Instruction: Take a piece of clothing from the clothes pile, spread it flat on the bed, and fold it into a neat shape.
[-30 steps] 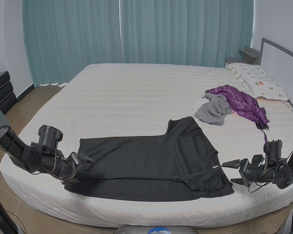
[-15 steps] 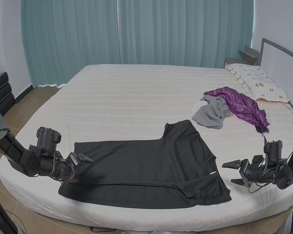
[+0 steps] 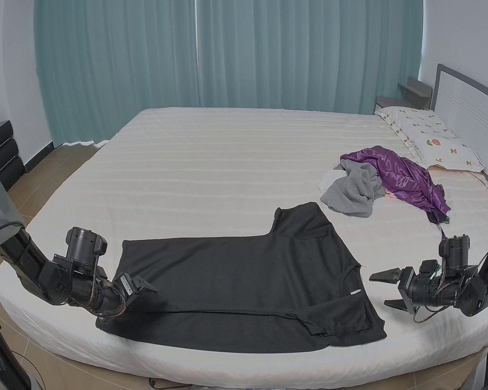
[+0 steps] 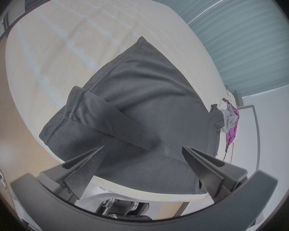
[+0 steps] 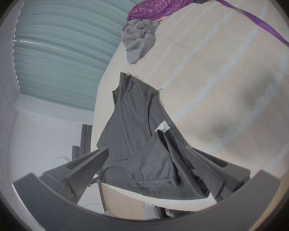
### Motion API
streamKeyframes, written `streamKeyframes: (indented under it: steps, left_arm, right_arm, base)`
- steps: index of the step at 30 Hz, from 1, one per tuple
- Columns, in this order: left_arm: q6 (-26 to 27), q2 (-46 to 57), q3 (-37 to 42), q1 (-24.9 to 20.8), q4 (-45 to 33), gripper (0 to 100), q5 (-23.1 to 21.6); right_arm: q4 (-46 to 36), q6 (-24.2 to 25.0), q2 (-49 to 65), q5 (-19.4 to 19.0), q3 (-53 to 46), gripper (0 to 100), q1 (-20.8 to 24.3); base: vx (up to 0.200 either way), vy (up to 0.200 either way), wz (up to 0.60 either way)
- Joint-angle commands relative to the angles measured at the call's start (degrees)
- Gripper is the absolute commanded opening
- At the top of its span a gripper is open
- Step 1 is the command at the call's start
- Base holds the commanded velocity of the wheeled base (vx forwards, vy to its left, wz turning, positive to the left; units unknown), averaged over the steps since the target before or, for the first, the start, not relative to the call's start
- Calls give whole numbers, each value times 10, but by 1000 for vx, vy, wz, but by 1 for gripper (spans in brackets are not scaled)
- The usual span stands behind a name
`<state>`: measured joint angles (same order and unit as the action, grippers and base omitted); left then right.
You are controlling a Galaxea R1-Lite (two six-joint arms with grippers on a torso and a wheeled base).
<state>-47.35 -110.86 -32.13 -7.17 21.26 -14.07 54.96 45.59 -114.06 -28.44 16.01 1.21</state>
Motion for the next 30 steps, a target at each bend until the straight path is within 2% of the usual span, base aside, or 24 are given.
streamKeyframes:
  steps: [1, 5, 9, 19, 22, 30]
  left_arm:
    - [1, -19, -3, 0, 0, 100, 4]
    - [2, -46, -11, 0, 7, 100, 26]
    - [0, -67, -63, 14, 3, 100, 48]
    - [-14, -97, -138, 50, 2, 100, 46]
    - [-35, -105, -158, 51, 7, 100, 47]
    - [-44, -94, -176, 66, 7, 100, 41]
  right_arm:
    - [1, -2, -6, 0, 0, 100, 0]
    - [1, -2, -6, 0, 1, 100, 0]
    - [1, -2, -6, 0, 0, 100, 0]
    - [1, -3, -10, 1, 0, 100, 0]
    - [1, -3, -10, 1, 0, 100, 0]
    - [1, -3, -10, 1, 0, 100, 0]
  base:
    - [0, 0, 0]
    - [0, 0, 0]
    - [0, 0, 0]
    - [0, 0, 0]
    - [0, 0, 0]
    - [0, 0, 0]
